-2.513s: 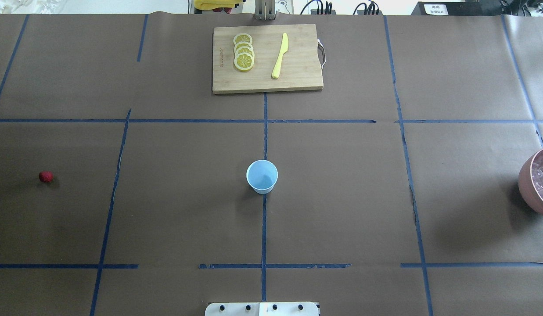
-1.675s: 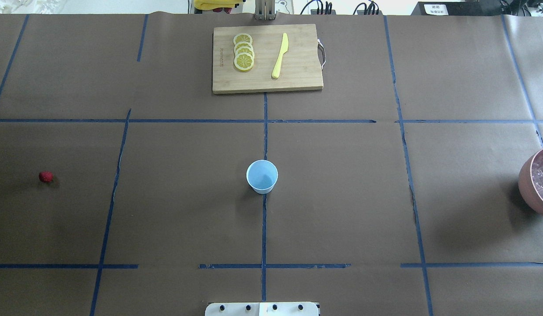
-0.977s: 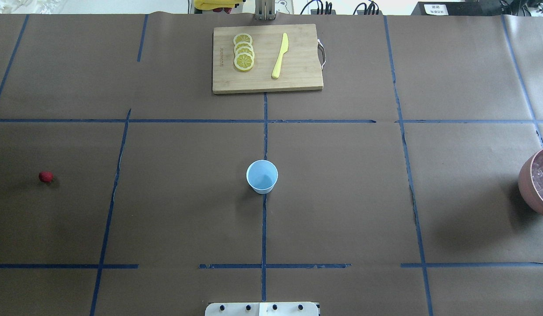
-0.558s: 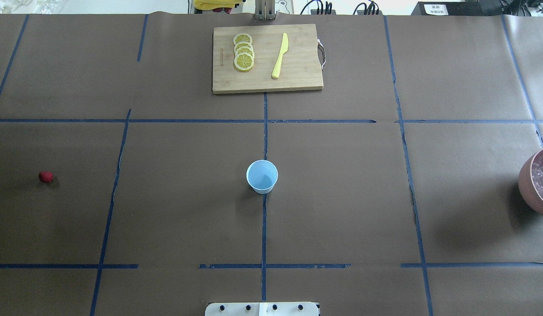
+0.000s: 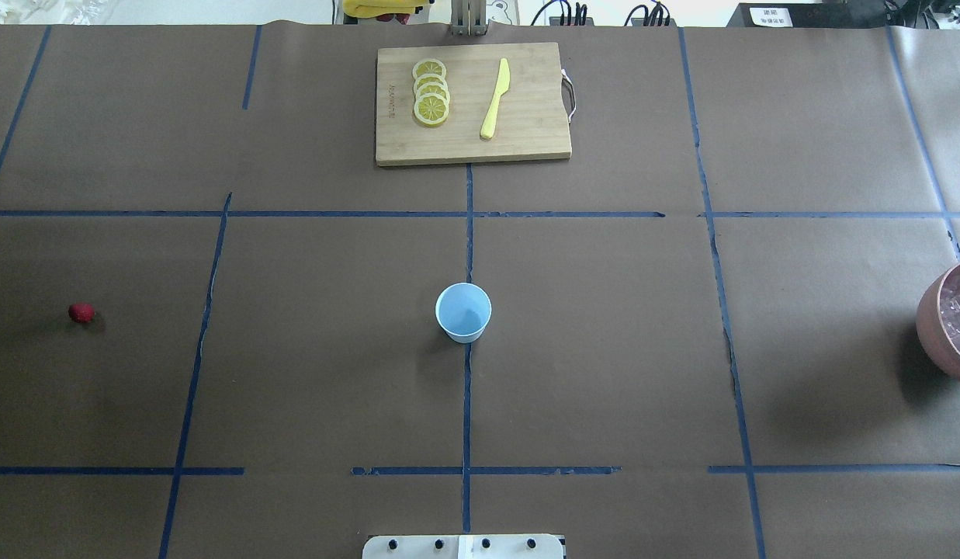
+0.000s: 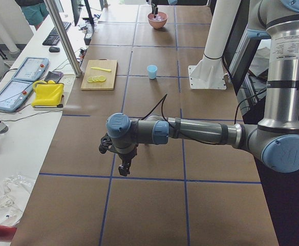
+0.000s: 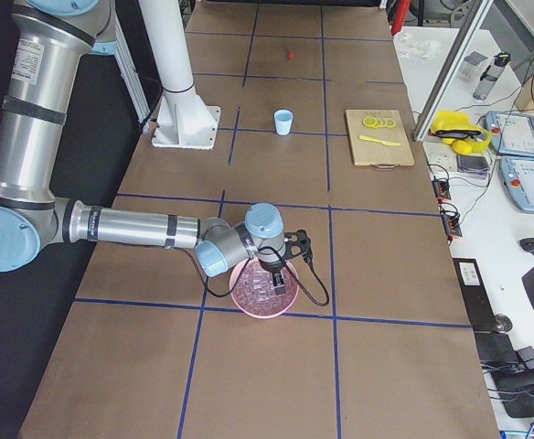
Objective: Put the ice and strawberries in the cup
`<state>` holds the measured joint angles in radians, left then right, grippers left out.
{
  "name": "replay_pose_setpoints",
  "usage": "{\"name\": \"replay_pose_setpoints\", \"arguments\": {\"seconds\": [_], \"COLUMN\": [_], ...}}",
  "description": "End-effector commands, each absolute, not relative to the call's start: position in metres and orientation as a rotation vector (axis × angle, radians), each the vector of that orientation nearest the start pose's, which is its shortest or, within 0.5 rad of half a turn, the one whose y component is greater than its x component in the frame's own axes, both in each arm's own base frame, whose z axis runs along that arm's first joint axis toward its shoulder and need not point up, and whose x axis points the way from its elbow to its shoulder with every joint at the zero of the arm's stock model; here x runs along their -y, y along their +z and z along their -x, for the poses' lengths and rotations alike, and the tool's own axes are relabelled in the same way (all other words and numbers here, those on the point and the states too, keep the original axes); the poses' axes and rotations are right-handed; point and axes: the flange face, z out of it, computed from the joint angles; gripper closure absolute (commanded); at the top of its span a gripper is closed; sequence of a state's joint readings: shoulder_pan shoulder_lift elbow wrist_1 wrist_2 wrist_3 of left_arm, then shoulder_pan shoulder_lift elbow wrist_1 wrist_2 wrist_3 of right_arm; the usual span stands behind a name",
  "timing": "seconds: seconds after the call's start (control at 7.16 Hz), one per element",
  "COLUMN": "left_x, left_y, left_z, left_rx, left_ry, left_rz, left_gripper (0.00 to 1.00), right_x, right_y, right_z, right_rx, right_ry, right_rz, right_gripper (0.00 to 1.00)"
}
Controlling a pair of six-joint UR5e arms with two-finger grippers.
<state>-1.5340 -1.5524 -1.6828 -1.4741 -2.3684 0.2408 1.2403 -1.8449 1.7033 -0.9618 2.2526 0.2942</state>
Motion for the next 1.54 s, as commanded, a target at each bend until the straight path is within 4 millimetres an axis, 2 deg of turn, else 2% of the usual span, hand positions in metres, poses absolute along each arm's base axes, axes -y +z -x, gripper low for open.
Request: {"name": "replay_pose_setpoints", "arguments": {"seconds": [0.0, 0.14, 0.28, 0.42, 0.56, 0.84, 1.12, 1.4], "left_x": [0.484, 0.484, 0.484, 0.484, 0.484, 0.484, 0.484, 0.485], "left_y": [0.621, 0.621, 0.621, 0.621, 0.621, 0.621, 0.621, 0.62], "left_z": [0.044, 0.044, 0.044, 0.044, 0.044, 0.044, 0.044, 0.044], "left_rx": [-0.795, -0.796, -0.796, -0.796, -0.796, -0.796, -0.796, -0.796], "left_ry": [0.261, 0.261, 0.261, 0.261, 0.262, 0.262, 0.262, 0.262], "left_rz": [-0.077, -0.077, -0.077, -0.077, -0.079, -0.079, -0.079, -0.08], "left_gripper": [0.0, 0.0, 0.0, 0.0, 0.0, 0.0, 0.0, 0.0], "right_x": [0.397, 0.393, 0.388, 0.386, 0.385, 0.383, 0.386, 0.395], "right_y": [0.654, 0.658, 0.663, 0.665, 0.666, 0.668, 0.658, 0.632], "right_z": [0.07, 0.07, 0.068, 0.066, 0.066, 0.065, 0.066, 0.041], "right_rx": [0.752, 0.749, 0.741, 0.738, 0.737, 0.735, 0.741, 0.753], "right_ry": [-0.216, -0.231, -0.244, -0.243, -0.246, -0.258, -0.268, -0.22], "right_rz": [-0.22, -0.217, -0.213, -0.211, -0.21, -0.21, -0.23, -0.293], "right_gripper": [0.15, 0.17, 0.29, 0.54, 0.7, 0.93, 0.96, 0.96]}}
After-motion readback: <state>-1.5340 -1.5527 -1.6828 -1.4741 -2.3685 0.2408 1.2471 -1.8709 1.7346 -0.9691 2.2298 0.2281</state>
